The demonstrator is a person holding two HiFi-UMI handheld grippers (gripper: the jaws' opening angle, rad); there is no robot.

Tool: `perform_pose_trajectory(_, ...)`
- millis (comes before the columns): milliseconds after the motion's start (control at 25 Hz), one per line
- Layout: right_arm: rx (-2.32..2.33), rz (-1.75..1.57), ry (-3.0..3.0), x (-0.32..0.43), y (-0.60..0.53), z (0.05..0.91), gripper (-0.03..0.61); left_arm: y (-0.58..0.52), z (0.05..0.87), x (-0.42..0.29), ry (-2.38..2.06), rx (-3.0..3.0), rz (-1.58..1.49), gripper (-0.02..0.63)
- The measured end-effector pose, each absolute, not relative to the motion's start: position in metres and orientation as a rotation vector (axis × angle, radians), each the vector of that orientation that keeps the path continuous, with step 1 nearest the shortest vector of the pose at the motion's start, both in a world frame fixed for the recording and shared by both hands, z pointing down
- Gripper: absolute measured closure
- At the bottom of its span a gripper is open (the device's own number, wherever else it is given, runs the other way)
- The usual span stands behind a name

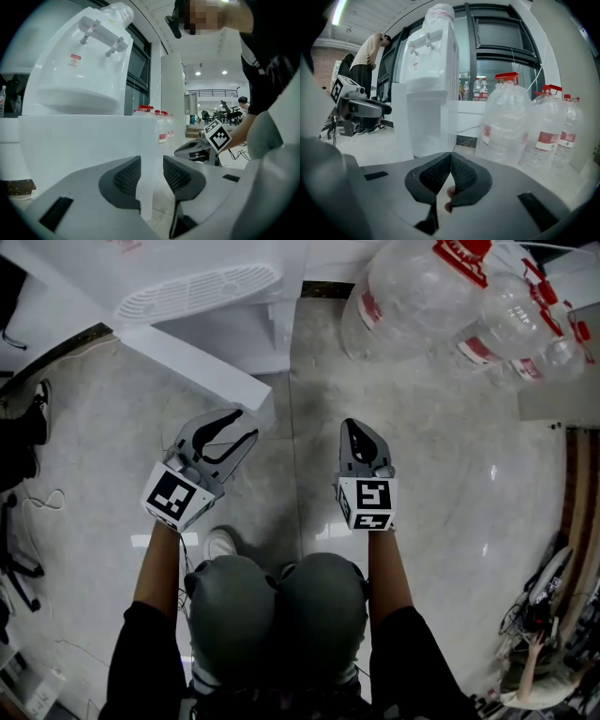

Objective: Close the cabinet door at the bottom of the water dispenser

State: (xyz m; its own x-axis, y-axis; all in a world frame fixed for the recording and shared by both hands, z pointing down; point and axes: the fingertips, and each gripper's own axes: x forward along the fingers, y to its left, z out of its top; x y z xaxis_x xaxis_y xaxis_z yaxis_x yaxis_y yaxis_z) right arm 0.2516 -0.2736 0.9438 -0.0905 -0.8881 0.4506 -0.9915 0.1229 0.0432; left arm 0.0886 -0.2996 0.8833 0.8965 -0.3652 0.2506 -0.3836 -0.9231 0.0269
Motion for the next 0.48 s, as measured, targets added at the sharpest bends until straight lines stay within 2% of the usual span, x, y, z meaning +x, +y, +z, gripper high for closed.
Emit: perform_pose_trajectory(480,1.862,0.377,-1.982,0.276,-0.275,0.960,0.566,-0.374,0.902,0.137,-0.552,3.079,0.408,0.453)
